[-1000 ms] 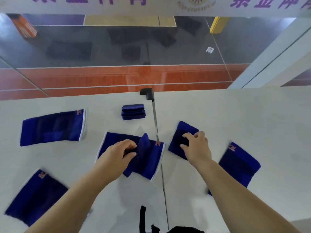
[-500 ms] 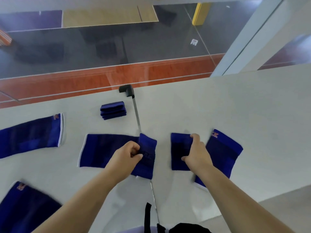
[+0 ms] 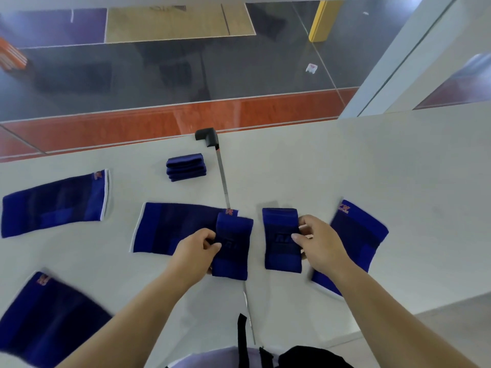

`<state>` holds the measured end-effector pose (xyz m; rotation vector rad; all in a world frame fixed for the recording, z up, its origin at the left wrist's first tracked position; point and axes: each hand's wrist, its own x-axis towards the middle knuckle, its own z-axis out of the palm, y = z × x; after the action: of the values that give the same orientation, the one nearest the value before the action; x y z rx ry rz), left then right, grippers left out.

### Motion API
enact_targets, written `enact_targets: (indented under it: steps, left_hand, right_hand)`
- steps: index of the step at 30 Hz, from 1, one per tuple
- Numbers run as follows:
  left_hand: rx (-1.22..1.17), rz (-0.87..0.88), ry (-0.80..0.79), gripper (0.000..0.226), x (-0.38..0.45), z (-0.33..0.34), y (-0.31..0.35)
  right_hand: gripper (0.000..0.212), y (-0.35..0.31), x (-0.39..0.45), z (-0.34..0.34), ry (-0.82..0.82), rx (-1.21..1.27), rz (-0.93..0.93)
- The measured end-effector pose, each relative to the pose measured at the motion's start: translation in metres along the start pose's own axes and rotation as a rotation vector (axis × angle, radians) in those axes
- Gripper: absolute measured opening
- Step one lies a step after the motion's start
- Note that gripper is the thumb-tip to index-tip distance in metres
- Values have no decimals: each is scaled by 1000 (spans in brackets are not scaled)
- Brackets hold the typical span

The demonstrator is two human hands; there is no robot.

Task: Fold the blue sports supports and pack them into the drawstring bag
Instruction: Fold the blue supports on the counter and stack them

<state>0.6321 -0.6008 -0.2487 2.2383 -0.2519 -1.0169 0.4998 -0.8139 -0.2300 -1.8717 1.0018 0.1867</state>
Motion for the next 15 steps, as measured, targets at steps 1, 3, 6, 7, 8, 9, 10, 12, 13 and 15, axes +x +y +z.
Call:
enact_targets:
  steps: [1,3,6,7,8,9,10,12,13,15]
  left_hand:
    - [-16,-5,0,8,-1,0,0]
    - [-43,-8,1,7,-1,1,-2]
    - [-77,-14,-4,12,-2,0,-4]
    - [-87,-20,-8,15,-2,0,-4]
    - [-106,-29,-14,17,-3,0,-4]
    - [-134,-40,-21,20,-3,-1,-4]
    - [-163,-52,-27,22,-3,-1,-3]
    - [-187,-71,-28,21,-4,-1,-2]
    - [-177,-72,-26,19,-4,0,-2]
    - [-129,-57,-18,11,-3,1,-4]
  right_hand:
    - [17,-4,-2,1,-38,70,-5]
    - [19,-14,-5,5,-121,173,-12]
    - [21,-27,-5,19,-230,223,-22]
    - [21,-29,-3,25,-255,222,-20]
    - [20,-31,-1,32,-274,216,-16]
    - [18,-32,2,40,-288,211,-7]
    - [16,-33,4,48,-300,209,3]
    - [13,-32,8,61,-313,188,25]
    - [13,-31,10,67,-310,167,36]
    - [13,-27,12,75,-290,99,37]
